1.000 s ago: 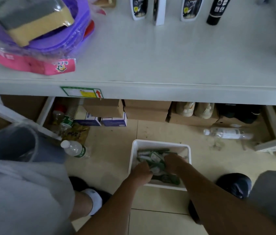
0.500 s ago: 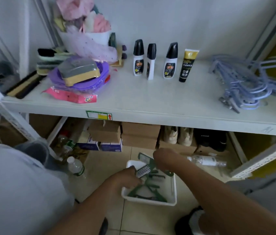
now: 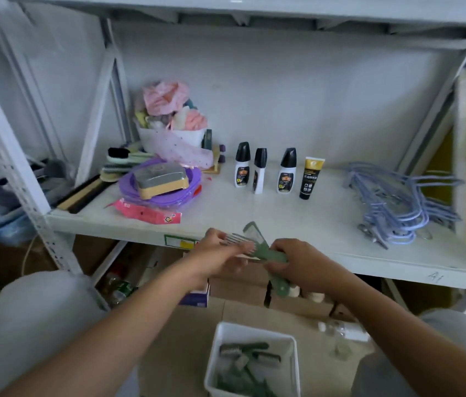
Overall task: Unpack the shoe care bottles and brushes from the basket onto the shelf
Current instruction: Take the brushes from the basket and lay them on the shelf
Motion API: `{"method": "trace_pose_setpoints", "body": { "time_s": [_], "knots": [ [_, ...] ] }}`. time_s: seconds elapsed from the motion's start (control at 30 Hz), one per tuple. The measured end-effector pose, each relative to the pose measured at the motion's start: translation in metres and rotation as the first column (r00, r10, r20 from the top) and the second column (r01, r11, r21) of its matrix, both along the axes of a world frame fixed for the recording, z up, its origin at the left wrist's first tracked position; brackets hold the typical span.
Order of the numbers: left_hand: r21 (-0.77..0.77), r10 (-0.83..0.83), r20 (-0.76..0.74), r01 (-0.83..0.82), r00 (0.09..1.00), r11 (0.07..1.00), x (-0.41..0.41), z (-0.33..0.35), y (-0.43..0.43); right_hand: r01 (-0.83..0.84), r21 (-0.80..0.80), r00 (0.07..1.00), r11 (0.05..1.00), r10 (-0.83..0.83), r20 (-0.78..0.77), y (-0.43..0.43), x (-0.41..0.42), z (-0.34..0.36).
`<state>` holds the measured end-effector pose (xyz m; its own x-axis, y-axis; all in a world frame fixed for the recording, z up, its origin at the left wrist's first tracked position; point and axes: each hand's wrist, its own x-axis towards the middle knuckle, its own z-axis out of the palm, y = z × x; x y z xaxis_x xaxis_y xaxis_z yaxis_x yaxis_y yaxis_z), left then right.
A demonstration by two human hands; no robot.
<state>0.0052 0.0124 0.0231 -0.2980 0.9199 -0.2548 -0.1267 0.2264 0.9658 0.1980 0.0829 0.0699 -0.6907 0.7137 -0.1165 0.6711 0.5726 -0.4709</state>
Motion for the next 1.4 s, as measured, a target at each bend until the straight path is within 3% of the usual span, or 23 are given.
{"method": "trace_pose_setpoints", "body": {
  "time_s": [0.13, 0.23, 0.43, 0.53, 0.63, 0.77, 1.1, 1.17, 1.27, 1.33, 1.4],
  "knots": [
    [0.126, 0.135, 0.067, -0.143, 0.989, 0.982, -0.018, 0.028, 0.028, 0.079, -0.099, 0.972, 0.992, -0.099, -0.211, 0.017, -0.023, 0.015],
    [0.141, 0.176, 0.062, -0.183, 0.982, 0.973, -0.038, 0.035, 0.052, 0.063, -0.154, 0.962, 0.986, -0.1, -0.252, 0.038, -0.043, 0.019],
    [0.041, 0.276, -0.033, -0.274, 0.961, 0.961, -0.089, 0.021, 0.106, 0.086, 0.051, 0.987, 0.995, -0.078, -0.144, 0.098, -0.064, -0.007],
    [-0.059, 0.206, -0.146, -0.216, 0.968, 0.975, -0.108, 0.011, 0.134, 0.069, 0.282, 0.993, 0.957, -0.038, -0.114, 0.127, -0.067, -0.026],
    [-0.114, 0.119, -0.312, -0.161, 0.943, 0.98, -0.115, 0.004, 0.157, -0.002, 0.401, 0.997, 0.916, 0.035, -0.074, 0.145, -0.073, -0.045],
    [-0.111, 0.078, -0.498, -0.153, 0.864, 0.982, -0.114, -0.003, 0.177, -0.038, 0.366, 0.996, 0.93, 0.064, -0.059, 0.152, -0.079, -0.058],
    [-0.038, 0.114, -0.538, -0.159, 0.835, 0.987, -0.096, 0.008, 0.156, -0.068, 0.362, 0.998, 0.93, 0.067, 0.014, 0.136, -0.081, -0.059],
    [0.07, 0.172, -0.588, -0.162, 0.79, 0.984, -0.088, 0.01, 0.141, -0.054, 0.406, 0.998, 0.912, 0.057, 0.005, 0.127, -0.078, -0.061],
    [0.258, 0.211, -0.765, -0.011, 0.608, 0.966, -0.076, 0.015, 0.112, -0.049, 0.492, 0.998, 0.869, 0.057, 0.0, 0.11, -0.072, -0.063],
    [0.267, 0.163, -0.837, 0.13, 0.522, 0.955, -0.068, 0.015, 0.091, -0.048, 0.517, 0.998, 0.854, 0.059, -0.006, 0.097, -0.067, -0.065],
    [0.205, 0.071, -0.863, 0.218, 0.5, 0.954, -0.062, 0.014, 0.07, -0.055, 0.526, 0.997, 0.849, 0.073, -0.013, 0.086, -0.059, -0.065]
  ]
}}
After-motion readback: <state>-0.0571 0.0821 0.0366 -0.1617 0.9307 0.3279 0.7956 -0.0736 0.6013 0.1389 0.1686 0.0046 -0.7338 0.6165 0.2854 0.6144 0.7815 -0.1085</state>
